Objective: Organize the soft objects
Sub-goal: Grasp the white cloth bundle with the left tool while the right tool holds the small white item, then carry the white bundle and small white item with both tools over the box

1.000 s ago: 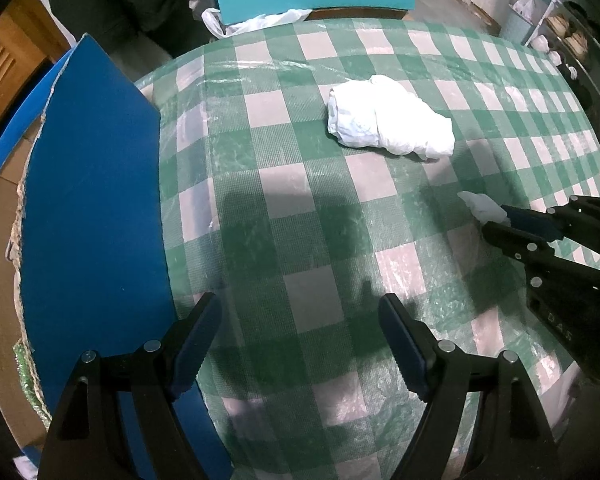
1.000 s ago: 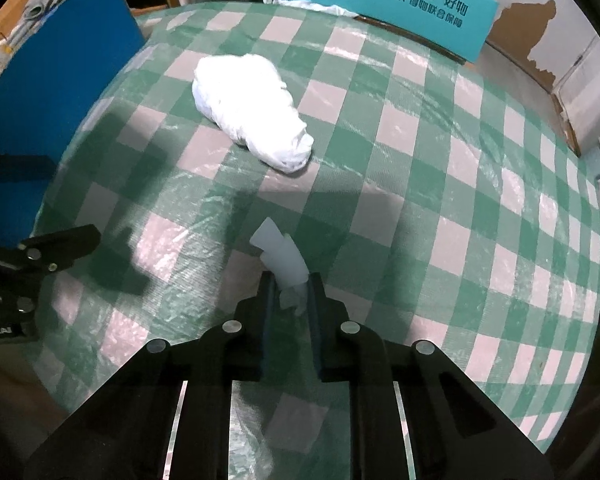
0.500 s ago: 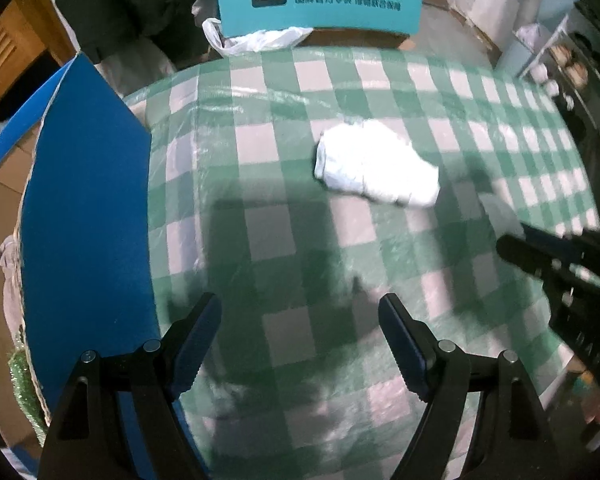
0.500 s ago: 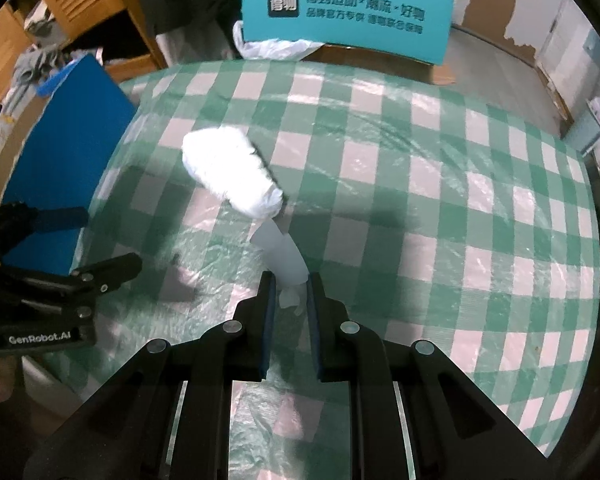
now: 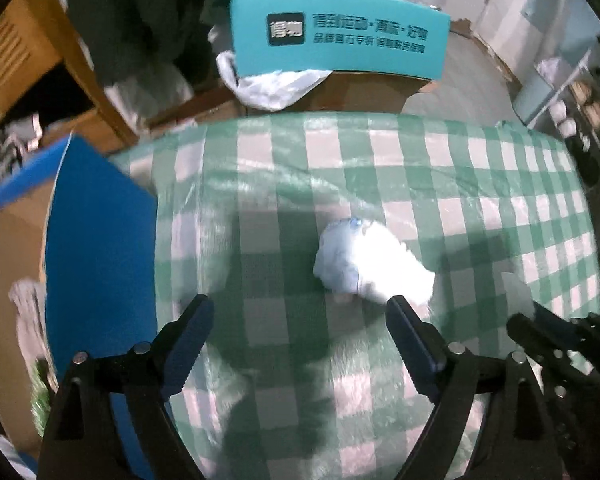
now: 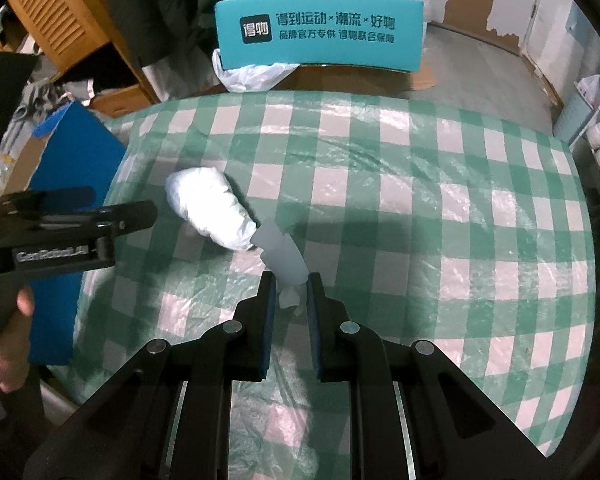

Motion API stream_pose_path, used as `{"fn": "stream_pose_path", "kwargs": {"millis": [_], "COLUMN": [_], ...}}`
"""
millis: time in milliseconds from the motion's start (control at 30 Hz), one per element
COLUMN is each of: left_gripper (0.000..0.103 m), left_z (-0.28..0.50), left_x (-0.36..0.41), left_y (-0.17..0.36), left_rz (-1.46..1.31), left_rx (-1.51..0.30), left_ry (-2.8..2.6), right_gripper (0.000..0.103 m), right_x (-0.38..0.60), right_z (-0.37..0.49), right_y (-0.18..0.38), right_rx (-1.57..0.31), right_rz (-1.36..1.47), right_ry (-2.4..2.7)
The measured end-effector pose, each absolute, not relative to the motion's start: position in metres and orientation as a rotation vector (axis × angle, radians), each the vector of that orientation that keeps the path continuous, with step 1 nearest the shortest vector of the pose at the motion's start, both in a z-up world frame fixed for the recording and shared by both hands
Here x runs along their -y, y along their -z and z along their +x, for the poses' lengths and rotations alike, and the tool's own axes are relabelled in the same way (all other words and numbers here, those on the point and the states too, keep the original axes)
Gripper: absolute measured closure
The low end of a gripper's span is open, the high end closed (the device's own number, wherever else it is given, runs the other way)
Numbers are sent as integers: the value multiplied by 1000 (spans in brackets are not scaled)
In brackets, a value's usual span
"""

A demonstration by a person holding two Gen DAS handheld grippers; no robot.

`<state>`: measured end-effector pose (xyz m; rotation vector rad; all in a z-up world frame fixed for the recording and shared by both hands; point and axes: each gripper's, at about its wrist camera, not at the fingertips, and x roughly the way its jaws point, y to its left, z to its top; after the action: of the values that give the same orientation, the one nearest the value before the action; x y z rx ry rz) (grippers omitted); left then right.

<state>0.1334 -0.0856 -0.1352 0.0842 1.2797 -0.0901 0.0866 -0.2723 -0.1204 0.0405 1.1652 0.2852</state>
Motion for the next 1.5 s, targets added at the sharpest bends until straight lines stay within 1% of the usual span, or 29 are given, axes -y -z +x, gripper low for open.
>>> {"fn": "stream_pose_path", "kwargs": {"millis": [200,500,533,600,733,1033,1067,1100,1133,1167,1200,1233,1267,1333,1500], "left_gripper": [14,14,14,8,5,5,8,13,16,24,37,56,59,58,62], "left_z": [148,165,165,165,167,174,175,175,176,175,174,174,174,173,168], "left_x": [102,125,127,128,126,119,119,120,121,122,124,128,132,133,130], "left_y": [142,158,160,163,168,181,182,183,184,184,183,185,188,188,185], "left_rz": [89,239,244,247,202,47,32,14,-1,-9,-11,15,43,58,58], "left_rx": [-1297,-1316,-1315,-1311,-1319,-1360,-1365,-1371,-1377,-1379,-1383,-1395,-1408,-1396,-1387], "left_ry": [127,191,204,214,226,248,253,261,269,274,279,268,260,264,268], "right_gripper": [89,89,89,89,89,89,89,89,89,89,89,89,89,89,89], "right_x": [280,289,290,292,291,294,294,294,294,294,293,293,293,293,294], "right_z": [87,86,86,87,87,87,87,87,87,87,86,86,86,86,84], "right_y": [118,117,117,118,118,117,117,117,117,117,117,116,116,115,113], "right_rx": [-1159,-1155,-1155,-1155,-1157,-1154,-1155,-1155,-1155,-1155,-1154,-1154,-1152,-1151,-1147], "right_rz": [61,86,88,92,94,105,106,107,106,106,106,105,104,104,97], "right_ry": [-283,-269,-268,-267,-266,-260,-259,-259,-258,-259,-260,-261,-261,-261,-253]}}
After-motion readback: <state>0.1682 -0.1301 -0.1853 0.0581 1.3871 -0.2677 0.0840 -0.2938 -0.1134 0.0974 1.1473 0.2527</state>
